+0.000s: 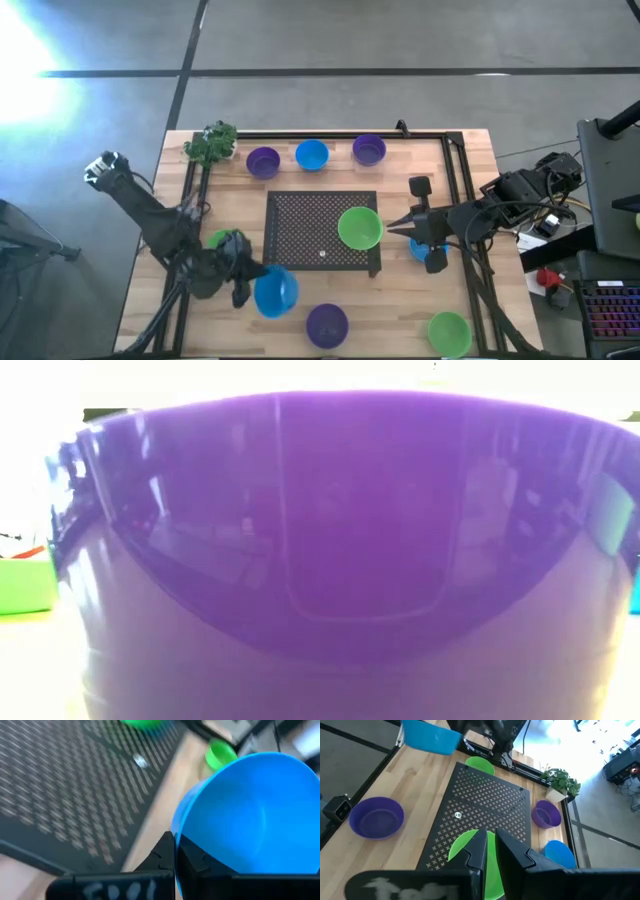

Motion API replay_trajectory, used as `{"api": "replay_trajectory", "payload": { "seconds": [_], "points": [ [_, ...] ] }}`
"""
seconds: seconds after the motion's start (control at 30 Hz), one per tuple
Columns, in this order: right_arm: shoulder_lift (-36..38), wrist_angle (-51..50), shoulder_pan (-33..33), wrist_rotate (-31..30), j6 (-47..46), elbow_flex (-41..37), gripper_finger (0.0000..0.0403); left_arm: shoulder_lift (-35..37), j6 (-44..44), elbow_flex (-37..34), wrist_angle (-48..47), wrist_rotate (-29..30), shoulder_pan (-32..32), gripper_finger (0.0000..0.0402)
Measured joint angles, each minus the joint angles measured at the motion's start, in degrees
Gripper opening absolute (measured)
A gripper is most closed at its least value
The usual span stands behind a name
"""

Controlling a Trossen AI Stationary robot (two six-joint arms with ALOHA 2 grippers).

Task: Pick & Place Mini bowls
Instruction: Put the bottom left blue bowl on the shelf

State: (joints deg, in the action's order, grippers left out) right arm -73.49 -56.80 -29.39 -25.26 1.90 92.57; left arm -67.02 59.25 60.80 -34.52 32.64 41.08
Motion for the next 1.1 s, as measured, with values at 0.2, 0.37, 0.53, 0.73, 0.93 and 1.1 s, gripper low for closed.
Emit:
{"api": "replay_trajectory", "payload": {
  "seconds": [0.2,0.37,0.53,0.73,0.93,1.1],
  "points": [
    [0.0,0.0,0.0,0.0,0.0,0.0,0.0034,2.1,-4.1,0.1,0.4,0.1,-8.0,0.0],
    [0.0,0.0,0.0,0.0,0.0,0.0,0.0034,2.4,-6.3,0.1,0.4,-4.1,-15.9,0.0],
    [0.0,0.0,0.0,0.0,0.0,0.0,0.0034,2.4,-7.7,0.1,0.4,-11.3,-24.0,0.0],
    [0.0,0.0,0.0,0.0,0.0,0.0,0.0034,1.3,-11.8,2.0,0.4,-14.1,-30.1,0.0],
    [0.0,0.0,0.0,0.0,0.2,0.0,0.0034,-4.2,-26.8,8.8,-0.1,-16.7,-31.5,0.0],
    [0.0,0.0,0.0,0.0,0.1,0.0,0.0034,-9.3,-34.3,18.8,-12.3,-18.3,-32.1,0.0]
  ]
}}
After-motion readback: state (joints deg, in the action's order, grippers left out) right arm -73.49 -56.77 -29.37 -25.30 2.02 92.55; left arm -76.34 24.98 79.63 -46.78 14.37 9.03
